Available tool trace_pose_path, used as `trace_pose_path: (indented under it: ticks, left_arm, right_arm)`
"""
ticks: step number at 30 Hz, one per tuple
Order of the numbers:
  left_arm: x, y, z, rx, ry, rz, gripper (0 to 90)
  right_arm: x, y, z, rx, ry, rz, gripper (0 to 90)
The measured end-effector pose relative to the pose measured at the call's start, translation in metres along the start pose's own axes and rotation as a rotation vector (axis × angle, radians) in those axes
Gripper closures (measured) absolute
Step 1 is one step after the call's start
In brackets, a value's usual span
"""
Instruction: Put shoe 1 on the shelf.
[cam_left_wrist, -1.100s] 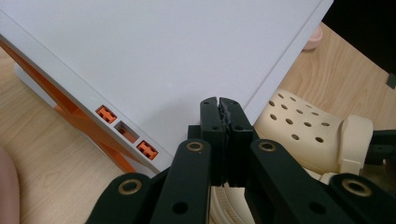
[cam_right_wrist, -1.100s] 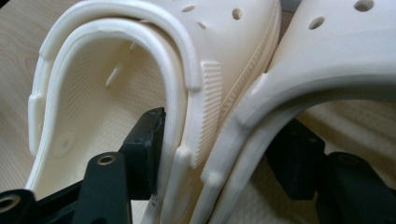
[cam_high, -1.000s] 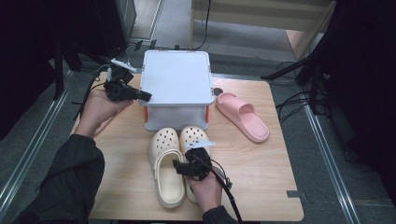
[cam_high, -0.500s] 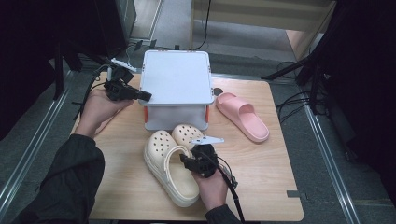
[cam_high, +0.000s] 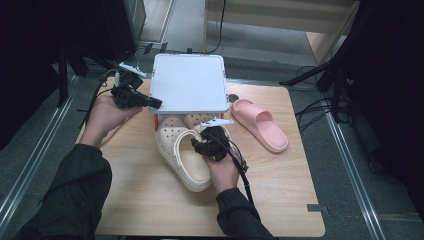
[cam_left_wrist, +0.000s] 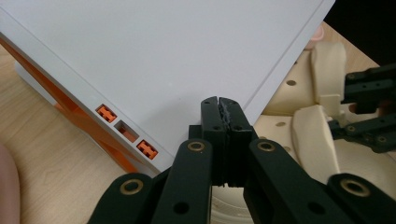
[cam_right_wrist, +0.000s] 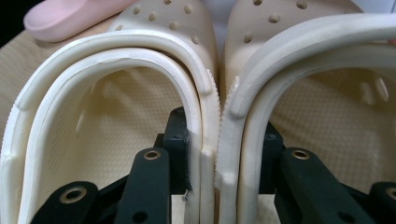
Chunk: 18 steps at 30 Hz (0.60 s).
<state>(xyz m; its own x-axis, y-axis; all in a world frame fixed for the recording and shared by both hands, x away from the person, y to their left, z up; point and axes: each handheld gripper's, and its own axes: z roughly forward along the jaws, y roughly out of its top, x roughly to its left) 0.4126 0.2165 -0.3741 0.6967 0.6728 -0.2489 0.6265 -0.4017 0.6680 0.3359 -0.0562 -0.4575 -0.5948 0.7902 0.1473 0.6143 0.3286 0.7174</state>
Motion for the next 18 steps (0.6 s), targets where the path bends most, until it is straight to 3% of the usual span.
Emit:
trace_pose_path:
  ticks: [6,18]
  left_arm:
    - [0.001,-0.001,0.0,-0.004,-0.009,-0.007,89.7]
    - [0.001,-0.001,0.0,-0.005,-0.009,-0.011,89.7]
  right_arm:
    - [-0.008,0.012,0.017,-0.022,-0.006,0.017,66.7]
    - [-0.013,0.018,0.043,-0.043,-0.076,0.032,66.5]
